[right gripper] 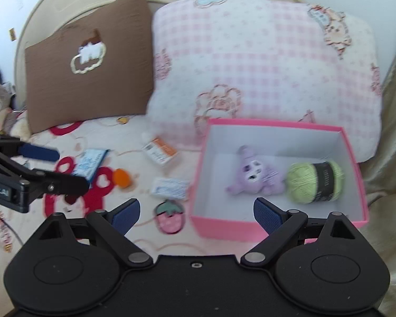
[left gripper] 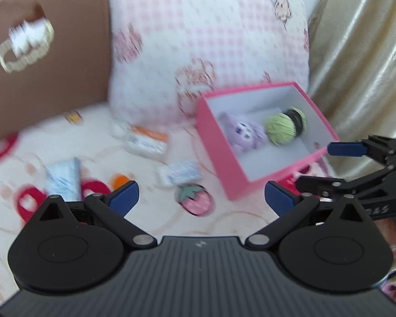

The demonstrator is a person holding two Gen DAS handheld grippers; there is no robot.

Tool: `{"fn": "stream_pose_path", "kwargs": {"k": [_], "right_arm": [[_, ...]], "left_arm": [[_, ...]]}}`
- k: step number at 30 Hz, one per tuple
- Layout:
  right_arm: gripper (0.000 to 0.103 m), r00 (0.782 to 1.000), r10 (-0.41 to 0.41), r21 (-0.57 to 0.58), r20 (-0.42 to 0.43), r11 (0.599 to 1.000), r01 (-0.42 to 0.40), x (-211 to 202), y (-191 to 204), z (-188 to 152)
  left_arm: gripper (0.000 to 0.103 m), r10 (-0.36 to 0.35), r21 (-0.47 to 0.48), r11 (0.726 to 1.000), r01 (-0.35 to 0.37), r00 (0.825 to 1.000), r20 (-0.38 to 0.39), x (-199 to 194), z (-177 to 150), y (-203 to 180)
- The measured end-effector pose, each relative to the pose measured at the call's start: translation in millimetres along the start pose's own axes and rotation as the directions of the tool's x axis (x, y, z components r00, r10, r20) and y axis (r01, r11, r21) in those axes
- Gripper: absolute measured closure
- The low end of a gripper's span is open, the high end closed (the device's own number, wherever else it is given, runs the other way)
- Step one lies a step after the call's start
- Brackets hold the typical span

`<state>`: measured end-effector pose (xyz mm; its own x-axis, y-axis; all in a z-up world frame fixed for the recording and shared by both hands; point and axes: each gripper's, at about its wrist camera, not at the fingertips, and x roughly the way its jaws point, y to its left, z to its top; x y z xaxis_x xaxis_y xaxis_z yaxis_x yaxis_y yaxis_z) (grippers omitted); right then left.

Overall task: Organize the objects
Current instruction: 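Withdraw the left tool from the box toward the wet-wipes pack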

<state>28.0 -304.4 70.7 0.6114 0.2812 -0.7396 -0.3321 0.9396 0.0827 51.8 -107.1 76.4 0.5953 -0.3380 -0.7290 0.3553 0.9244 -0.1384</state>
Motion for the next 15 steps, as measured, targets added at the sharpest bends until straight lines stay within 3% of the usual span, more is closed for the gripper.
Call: {"fn": "stream_pose_path", "kwargs": {"k": [3, 5, 15], "right_arm": [[0.008, 0.999, 0.032, -0.025, 0.0, 0.999, -0.032, -4, 16, -2], [0.008, 0.999, 0.044, -0.05, 0.005, 0.998, -0.044, -6, 28, -4], [0.008, 0.991, 0.133, -0.198, -0.008, 0.971, -0.132, -3, 82, -10]], "left_arm": [[0.0, 0.053, 0.083, 0.995, -0.056, 0.998, 0.04, -16, -12, 2], [0.0, 0.03, 0.088, 0.996, -0.033, 0.999, 0.038, -20, -17, 12], [0.003, 0.048, -0.048, 0.998, -0.046, 0.998, 0.033, -26, -38, 68]]}}
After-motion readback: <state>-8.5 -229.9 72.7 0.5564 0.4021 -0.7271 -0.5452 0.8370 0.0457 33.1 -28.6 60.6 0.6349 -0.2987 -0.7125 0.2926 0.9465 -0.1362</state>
